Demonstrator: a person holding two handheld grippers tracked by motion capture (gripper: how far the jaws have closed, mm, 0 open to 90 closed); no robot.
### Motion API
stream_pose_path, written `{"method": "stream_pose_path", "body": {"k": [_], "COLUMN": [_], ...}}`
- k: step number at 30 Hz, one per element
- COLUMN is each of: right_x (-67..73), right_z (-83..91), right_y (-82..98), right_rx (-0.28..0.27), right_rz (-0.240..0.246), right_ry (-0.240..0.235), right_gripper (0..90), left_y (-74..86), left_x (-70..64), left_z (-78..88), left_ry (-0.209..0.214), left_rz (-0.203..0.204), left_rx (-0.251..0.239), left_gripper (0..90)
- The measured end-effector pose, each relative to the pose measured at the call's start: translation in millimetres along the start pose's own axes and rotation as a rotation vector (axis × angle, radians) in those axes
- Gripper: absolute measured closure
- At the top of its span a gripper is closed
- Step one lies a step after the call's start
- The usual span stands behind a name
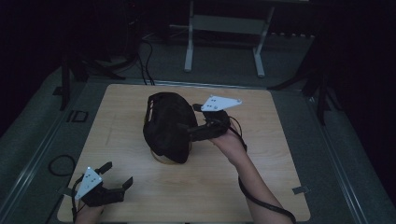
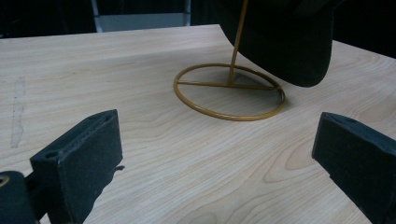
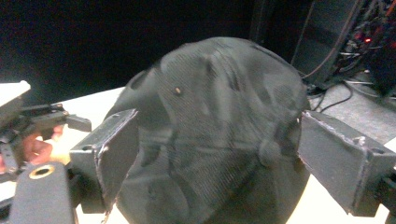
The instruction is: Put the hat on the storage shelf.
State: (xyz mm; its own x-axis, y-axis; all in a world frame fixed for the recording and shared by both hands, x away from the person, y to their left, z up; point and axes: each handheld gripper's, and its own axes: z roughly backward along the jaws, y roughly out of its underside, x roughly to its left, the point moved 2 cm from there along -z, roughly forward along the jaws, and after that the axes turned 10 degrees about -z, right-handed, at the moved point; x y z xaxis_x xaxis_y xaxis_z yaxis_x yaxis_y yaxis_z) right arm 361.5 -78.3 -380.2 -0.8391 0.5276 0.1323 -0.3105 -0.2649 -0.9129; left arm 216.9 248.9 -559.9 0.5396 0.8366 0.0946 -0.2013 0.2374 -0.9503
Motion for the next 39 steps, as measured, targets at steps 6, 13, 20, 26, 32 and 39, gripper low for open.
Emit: {"method": "stream_pose_path", "body": {"k": [6,13,20,26,32,39], "right_x": [-3.9,-6.8,-10.3,-11.9,-9.7,-5.9], "right_z": [10.1,21.2,29.1,35.2,38.8,39.2], "right_y": [7.7,17.9,36.4,53.7,69.3,94.8], "right_rx": [-0.001,-0.009,0.002,0.013,0.029,0.056], "right_rz": [0.009,0.001,-0.014,-0.024,-0.019,-0.036], "right_ry": [0.019,0.031,0.021,0.027,0.027,0.009], "right_gripper": [13.0,13.0,13.0,13.0,13.0,13.0], "left_y": [0.8,3.3,3.2,3.4,3.3,3.1], "left_x": [0.3,2.0,3.4,2.8,2.7,2.9], "left_z": [0.3,-0.4,-1.0,-1.7,-1.9,-2.0], "left_ry": [-0.004,-0.023,-0.020,-0.005,-0.004,-0.003], "left_rz": [-0.001,-0.009,-0.002,-0.002,0.000,-0.005], "left_rx": [0.001,0.019,0.009,0.012,0.009,0.011], "left_gripper": [2.1,2.1,2.2,2.2,2.2,2.2]}}
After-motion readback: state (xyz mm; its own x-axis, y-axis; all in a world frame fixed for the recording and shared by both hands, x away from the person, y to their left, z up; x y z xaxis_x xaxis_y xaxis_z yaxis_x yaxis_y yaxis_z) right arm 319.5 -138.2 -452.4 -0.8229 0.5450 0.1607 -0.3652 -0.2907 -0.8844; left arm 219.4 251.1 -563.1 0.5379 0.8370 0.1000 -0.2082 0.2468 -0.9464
